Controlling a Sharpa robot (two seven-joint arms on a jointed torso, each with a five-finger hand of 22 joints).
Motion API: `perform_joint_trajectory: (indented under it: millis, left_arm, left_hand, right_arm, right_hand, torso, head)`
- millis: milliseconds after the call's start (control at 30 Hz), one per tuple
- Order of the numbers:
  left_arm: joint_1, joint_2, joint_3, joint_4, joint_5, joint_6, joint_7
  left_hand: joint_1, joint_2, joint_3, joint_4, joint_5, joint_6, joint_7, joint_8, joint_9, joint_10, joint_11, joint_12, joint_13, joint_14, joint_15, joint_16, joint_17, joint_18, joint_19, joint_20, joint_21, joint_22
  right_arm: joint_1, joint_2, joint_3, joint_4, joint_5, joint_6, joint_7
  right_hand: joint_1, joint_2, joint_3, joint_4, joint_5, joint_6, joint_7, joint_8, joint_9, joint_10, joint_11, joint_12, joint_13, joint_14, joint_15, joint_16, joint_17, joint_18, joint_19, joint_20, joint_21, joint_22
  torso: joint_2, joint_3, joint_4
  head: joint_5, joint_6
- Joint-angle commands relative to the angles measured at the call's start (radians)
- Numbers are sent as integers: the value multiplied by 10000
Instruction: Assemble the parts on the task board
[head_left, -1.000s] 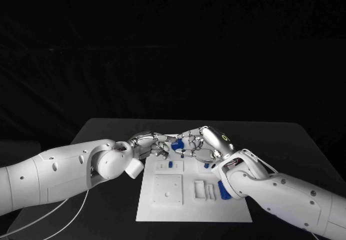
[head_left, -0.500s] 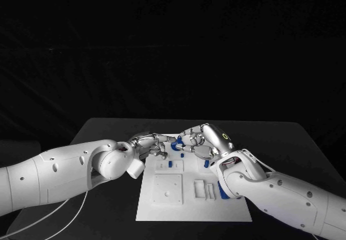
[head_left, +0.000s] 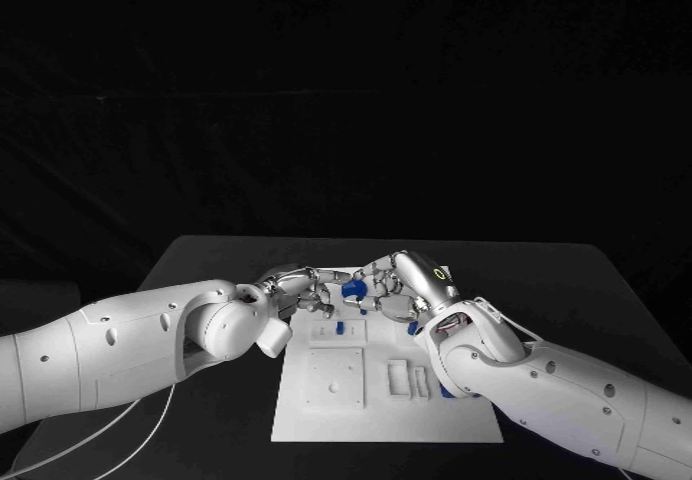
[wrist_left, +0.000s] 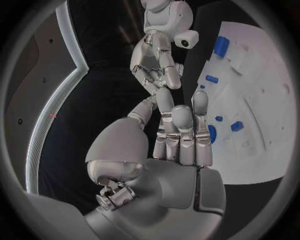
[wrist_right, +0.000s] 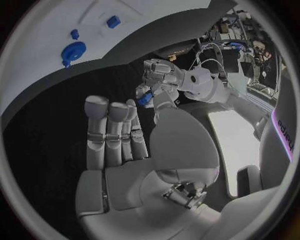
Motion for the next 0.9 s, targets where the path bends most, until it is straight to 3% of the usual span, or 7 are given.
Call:
perform_joint_trajectory:
  millis: [33,400,733,900]
  left_arm:
    - [10,34,5,42,-71,-287,-52]
    - [9,84,0,65,-344,-271,-185]
    - [8,85,-2,68,-430,-207,-258]
    - [7,89,-2,66,-439,-119,-278]
  left_hand:
    - [-35,95,74,-7,-70,924,-577,57,-22,-34,-132,47,11,45,-54,39,-5,-149,10,-16,50,-13]
    - [-12,169,69,-55,-250,891,-560,58,-113,-61,-120,59,5,37,-45,28,-26,-148,-24,-9,116,-83]
    - [-2,182,67,-68,-254,892,-557,60,-138,-69,-119,63,4,33,-43,28,-30,-145,-36,-6,138,-103]
    - [14,219,74,-84,-327,875,-546,59,-167,-95,-114,58,-2,23,-40,18,-40,-142,-52,-4,162,-134]
  right_arm:
    - [-5,51,0,22,-394,337,-378]
    - [-5,199,1,62,-640,99,-1088]
    - [-5,261,1,71,-789,-102,-1518]
    - [-5,303,1,67,-763,-30,-1521]
  right_hand:
    - [8,-129,-14,65,77,76,6,-32,16,-32,-29,8,17,3,-18,32,13,-25,541,-60,64,588]
    - [-73,-91,205,351,-61,154,-20,-35,53,40,-52,20,28,41,-38,41,26,-30,553,-78,119,589]
    - [-56,-62,447,354,35,423,-109,-30,94,179,-117,87,97,113,-85,120,87,-66,573,-120,325,608]
    - [-70,-44,491,349,-38,700,-215,-31,343,229,-182,90,138,122,-132,134,123,-126,570,-175,428,619]
  torso:
    - [0,0,4]
    - [-1,4,11]
    - [2,-1,5]
    - [0,1,1]
  head:
    - [-3,-3]
    - [6,-6]
    - [3,3]
    - [-1,15]
